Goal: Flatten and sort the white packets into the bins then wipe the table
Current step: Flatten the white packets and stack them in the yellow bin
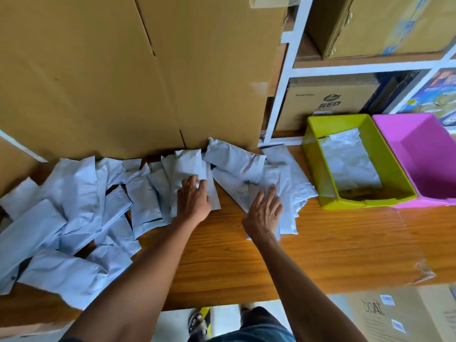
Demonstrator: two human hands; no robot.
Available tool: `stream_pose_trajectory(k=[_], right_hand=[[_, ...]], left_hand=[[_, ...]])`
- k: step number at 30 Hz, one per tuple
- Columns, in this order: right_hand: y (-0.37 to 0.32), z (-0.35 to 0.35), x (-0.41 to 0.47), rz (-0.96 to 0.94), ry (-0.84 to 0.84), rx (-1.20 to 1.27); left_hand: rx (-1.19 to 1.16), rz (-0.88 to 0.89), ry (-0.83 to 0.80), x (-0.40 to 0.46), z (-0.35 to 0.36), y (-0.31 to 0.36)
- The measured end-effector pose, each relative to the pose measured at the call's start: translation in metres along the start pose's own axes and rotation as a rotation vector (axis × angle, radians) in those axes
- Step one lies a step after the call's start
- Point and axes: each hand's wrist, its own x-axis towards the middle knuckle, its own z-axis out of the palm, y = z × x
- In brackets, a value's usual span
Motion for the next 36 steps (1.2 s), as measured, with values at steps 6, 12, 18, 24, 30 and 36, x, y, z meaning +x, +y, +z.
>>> stream_pose_trajectory(k=[6,12,18,24,30,36], right_hand=[[-0.028,0.026,-0.054,-0.065,0.001,0.031],[-0.044,0.045,-0.066,-0.135,0.052,0.029],[-0.041,0.061,-0.053,-0.263,0.028,-0.037],[-0.044,0.079,-0.051,-0.301,0.032,-0.003],[-0.051,0.072,-0.053,-0.214,0.116,0.009],[-0.036,0.076,-0.074,-0.198,0.101,-0.004]], left_hand=[[-0.002,0.054,0.024,-0.027,0.008,-0.033],[0.031,0.029,0.152,-0.032,0.005,-0.052],[-0.044,0.071,0.003,0.0,0.011,-0.052],[-0.03,0.081,-0.111,0.015,0.026,-0.059],[-0.021,0.11,0.145,-0.008,0.024,-0.056],[-0.049,0.132,-0.019,0.015,0.035,-0.058]])
